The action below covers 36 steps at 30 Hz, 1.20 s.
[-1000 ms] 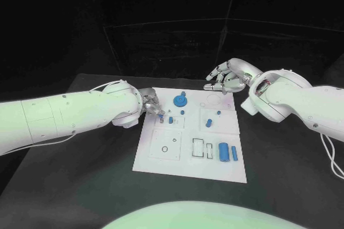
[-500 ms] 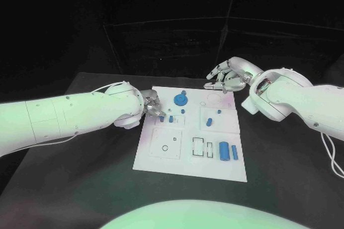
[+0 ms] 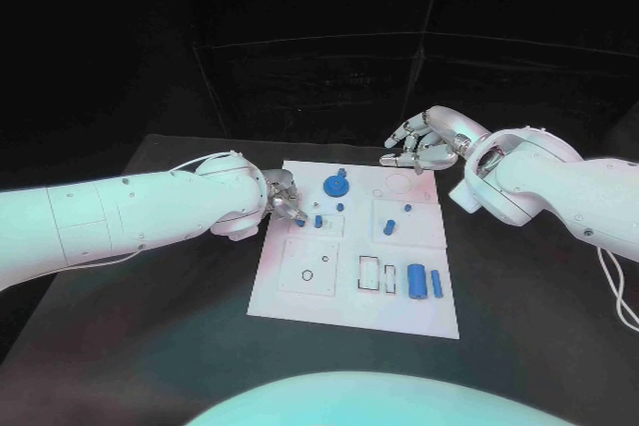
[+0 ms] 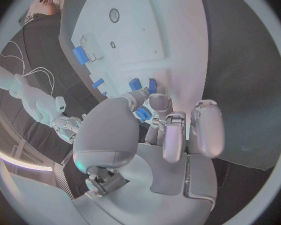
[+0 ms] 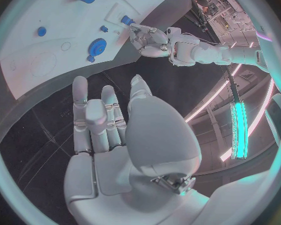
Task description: Assemble the parts on the task board
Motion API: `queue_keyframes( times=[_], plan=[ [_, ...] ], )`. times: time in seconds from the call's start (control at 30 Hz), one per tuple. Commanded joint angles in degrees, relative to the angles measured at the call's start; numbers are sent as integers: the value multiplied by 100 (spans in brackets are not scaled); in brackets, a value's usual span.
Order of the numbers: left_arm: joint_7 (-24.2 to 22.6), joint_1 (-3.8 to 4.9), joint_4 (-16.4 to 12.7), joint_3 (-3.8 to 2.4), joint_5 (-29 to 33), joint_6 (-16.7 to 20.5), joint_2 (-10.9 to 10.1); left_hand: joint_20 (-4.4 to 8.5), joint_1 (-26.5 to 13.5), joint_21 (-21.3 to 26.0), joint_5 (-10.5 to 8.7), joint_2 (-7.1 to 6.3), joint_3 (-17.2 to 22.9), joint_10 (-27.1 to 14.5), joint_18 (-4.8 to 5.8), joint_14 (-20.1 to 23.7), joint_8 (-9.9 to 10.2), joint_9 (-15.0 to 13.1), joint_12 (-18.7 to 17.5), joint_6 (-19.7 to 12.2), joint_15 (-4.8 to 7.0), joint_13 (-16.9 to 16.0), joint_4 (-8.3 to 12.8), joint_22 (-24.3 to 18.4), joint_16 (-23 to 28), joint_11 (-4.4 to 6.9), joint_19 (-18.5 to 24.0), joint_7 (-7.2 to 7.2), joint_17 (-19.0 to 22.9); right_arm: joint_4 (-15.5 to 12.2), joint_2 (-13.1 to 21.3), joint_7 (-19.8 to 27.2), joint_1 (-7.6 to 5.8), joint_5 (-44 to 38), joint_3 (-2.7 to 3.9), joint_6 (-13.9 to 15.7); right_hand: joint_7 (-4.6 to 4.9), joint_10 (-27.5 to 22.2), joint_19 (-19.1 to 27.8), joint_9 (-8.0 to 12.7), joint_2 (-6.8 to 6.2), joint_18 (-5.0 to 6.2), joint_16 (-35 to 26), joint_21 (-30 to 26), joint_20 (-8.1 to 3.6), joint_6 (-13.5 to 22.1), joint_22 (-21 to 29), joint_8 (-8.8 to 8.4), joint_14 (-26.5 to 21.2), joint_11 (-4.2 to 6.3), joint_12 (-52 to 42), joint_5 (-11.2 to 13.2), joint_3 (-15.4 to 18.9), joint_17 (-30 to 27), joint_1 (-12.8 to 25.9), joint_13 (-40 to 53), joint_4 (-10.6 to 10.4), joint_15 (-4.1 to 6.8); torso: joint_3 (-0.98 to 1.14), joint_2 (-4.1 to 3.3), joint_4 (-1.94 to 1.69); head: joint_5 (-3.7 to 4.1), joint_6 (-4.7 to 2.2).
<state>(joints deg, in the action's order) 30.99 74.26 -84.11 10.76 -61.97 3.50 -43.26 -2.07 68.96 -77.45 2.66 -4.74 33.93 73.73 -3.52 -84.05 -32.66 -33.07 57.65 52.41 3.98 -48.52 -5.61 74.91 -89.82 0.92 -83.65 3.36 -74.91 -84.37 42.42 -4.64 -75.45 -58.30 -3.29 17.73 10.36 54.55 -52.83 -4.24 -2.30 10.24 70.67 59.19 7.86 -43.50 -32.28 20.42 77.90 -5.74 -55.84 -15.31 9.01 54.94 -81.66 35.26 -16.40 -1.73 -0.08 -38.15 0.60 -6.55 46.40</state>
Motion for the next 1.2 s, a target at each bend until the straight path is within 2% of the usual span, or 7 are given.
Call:
queue_keyframes(
  times=[0.03, 0.57, 0.73, 0.87, 1.07, 1.2],
  plan=[
    [85, -11, -25, 9, -46, -238, -17, 20, 2, -7, 38, 36, 507, 39, -7, -595, -27, -24, -18, 2, 49, 29, 480, 143, -18, 27, -26, -28, -1509, -9, 2, 22, -10, -21, 3, -23, 2, -20, -11, 7, 27, 34, -34, -27, -5, 49, 6, 39, -27, 15, 17, -9, 12, -8, -20, -4, 30, 29, -3, -2, -1, 1, 5],
    [94, -11, -27, 10, -45, -302, -23, 24, -9, -13, 37, 24, 523, 38, -5, -595, -51, -42, -25, 1, 54, 44, 481, 152, -18, 32, -30, -33, -1509, -5, -3, 25, -10, -21, 3, -22, 2, -20, -11, 7, 27, 34, -34, -27, -5, 49, 6, 39, -27, 15, 17, -9, 12, -8, -20, -4, 30, 29, 1, -4, 2, 2, 23],
    [77, -10, 9, 10, 18, -311, 22, 40, -372, -17, 25, -24, 286, 103, -1, -595, -208, -135, 93, 95, 76, -57, 198, 167, -18, 60, -38, -87, -1509, -4, -7, 26, -9, -21, 3, -20, 2, -20, -11, 7, 27, 34, -34, -27, -5, 49, 6, 39, -27, 15, 17, -9, 12, -8, -20, -4, 30, 29, 2, -3, 9, 0, 30],
    [86, -9, 38, 9, 34, -359, 51, 58, -528, -22, 26, -57, 36, 106, 1, -595, -262, -169, 130, 115, 94, -80, 57, 179, -18, 84, -44, -112, -1509, -5, -6, 24, -9, -21, 3, -19, 2, -20, -11, 7, 27, 34, -34, -27, -5, 49, 6, 39, -27, 15, 17, -9, 12, -8, -20, -4, 30, 29, 4, -1, 12, 11, 38],
    [123, -8, 83, 9, 116, -457, 93, 76, -748, -51, 24, -124, -440, 115, 12, -595, -290, -181, 179, 166, 111, -114, -146, 222, -18, 99, -66, -128, -1509, -11, -7, 27, -9, -21, 3, -17, 1, -17, -15, 8, 38, 34, -31, -30, -6, 53, 7, 49, -24, 16, 11, 13, 23, -5, -40, -19, 31, 31, 7, -1, 8, 40, 38],
    [145, -7, 132, 9, 154, -499, 135, 88, -796, -70, 28, -99, -757, 122, 17, -595, -274, -166, 216, 194, 120, -146, -251, 249, -18, 107, -80, -136, -1509, -14, -12, 29, -9, -21, 3, -15, 1, -17, -15, 8, 38, 34, -31, -30, -6, 53, 7, 49, -24, 16, 11, 13, 23, -5, -40, -19, 31, 31, 6, 0, 9, 43, 40]
  ],
)
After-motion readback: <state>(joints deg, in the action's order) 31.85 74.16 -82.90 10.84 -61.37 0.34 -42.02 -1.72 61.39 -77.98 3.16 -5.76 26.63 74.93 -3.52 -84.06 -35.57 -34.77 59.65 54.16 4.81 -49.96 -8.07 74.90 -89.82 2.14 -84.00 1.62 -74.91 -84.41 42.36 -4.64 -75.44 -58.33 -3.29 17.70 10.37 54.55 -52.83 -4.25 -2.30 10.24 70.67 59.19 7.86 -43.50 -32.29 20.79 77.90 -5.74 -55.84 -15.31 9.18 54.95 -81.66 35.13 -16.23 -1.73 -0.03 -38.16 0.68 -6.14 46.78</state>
